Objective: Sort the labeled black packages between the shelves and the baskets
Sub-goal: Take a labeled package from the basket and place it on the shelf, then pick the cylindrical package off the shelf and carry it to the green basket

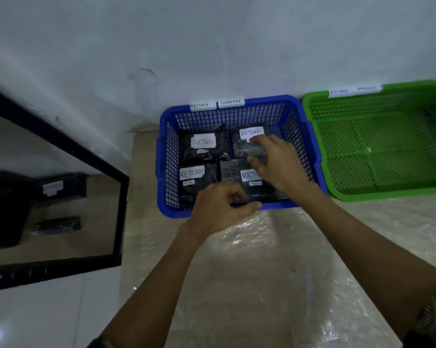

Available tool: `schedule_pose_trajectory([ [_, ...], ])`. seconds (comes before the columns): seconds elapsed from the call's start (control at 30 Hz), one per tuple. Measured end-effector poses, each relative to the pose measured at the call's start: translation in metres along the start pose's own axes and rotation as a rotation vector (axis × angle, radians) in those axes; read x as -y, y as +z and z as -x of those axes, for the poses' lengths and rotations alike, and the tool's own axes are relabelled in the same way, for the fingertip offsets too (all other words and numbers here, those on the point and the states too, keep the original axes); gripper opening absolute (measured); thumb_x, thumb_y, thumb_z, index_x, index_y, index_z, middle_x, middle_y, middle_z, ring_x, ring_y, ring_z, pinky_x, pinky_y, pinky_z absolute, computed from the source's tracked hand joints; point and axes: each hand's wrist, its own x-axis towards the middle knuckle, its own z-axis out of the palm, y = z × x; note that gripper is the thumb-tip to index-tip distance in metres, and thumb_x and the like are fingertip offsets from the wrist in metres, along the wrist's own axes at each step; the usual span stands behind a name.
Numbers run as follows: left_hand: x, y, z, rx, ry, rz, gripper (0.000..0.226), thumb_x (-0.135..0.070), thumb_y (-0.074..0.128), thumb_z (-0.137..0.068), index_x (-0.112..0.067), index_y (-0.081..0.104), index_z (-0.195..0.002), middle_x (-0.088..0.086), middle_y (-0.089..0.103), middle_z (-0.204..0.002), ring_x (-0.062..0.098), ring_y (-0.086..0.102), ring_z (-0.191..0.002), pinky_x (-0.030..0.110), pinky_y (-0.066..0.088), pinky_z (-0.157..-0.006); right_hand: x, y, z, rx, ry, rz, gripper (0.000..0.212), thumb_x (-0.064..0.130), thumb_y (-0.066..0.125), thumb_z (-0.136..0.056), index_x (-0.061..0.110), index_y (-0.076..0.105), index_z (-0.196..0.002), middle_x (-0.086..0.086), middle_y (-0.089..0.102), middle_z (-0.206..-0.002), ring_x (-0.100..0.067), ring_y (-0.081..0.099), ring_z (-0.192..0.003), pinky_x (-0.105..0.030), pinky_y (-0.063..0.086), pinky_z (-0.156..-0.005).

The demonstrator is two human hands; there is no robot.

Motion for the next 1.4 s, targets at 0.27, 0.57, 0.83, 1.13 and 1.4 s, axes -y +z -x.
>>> schedule_pose_trajectory([
  [0.27,-0.030,-0.054,0.052,-0.201,0.120,0.077,0.017,-0.036,0.071,-0.082,-0.024,0.067,-0.071,-0.010,0.061,-0.061,0.007,0.057,-0.057,0.032,0.050,-0.054,0.062,-0.052,0.084,-0.082,-0.044,-0.125,0.037,0.020,0.069,-0.082,0.011,0.058,-0.116,-0.009,0.065,-0.109,-0.027,0.063,-0.099,-0.039,0.050,-0.082],
  [0.57,-0.076,-0.122,0.205,-0.378,0.193,0.113,0.022,-0.027,0.078,-0.078,-0.017,0.068,-0.095,-0.007,0.067,-0.087,0.000,0.059,-0.077,0.005,0.039,-0.067,0.150,-0.089,0.205,-0.149,-0.146,-0.239,0.032,0.020,0.071,-0.082,0.012,0.062,-0.112,-0.004,0.067,-0.105,-0.015,0.064,-0.095,-0.032,0.050,-0.085],
  [0.83,-0.080,-0.204,0.369,-0.481,0.280,-0.061,0.046,-0.054,0.065,-0.074,-0.019,0.065,-0.103,-0.009,0.060,-0.099,0.008,0.058,-0.091,0.019,0.047,-0.073,0.269,-0.085,0.301,-0.126,-0.281,-0.277,0.034,0.027,0.072,-0.081,0.016,0.061,-0.112,0.001,0.064,-0.103,-0.012,0.060,-0.092,-0.032,0.050,-0.081],
  [1.13,-0.044,-0.307,0.532,-0.596,0.253,-0.103,0.035,-0.039,0.072,-0.081,-0.026,0.060,-0.112,-0.012,0.059,-0.108,0.005,0.055,-0.102,0.021,0.048,-0.080,0.438,-0.057,0.370,-0.110,-0.435,-0.272,0.040,0.028,0.071,-0.082,0.019,0.058,-0.119,0.005,0.059,-0.113,-0.012,0.056,-0.103,-0.027,0.046,-0.085],
  [1.4,0.055,-0.415,0.661,-0.569,0.113,-0.124,0.034,-0.044,0.072,-0.079,-0.033,0.061,-0.109,-0.020,0.060,-0.106,0.000,0.056,-0.102,0.019,0.048,-0.082,0.602,0.009,0.402,-0.078,-0.520,-0.279,0.044,0.035,0.066,-0.084,0.027,0.051,-0.125,0.009,0.053,-0.125,-0.001,0.049,-0.109,-0.024,0.046,-0.091],
])
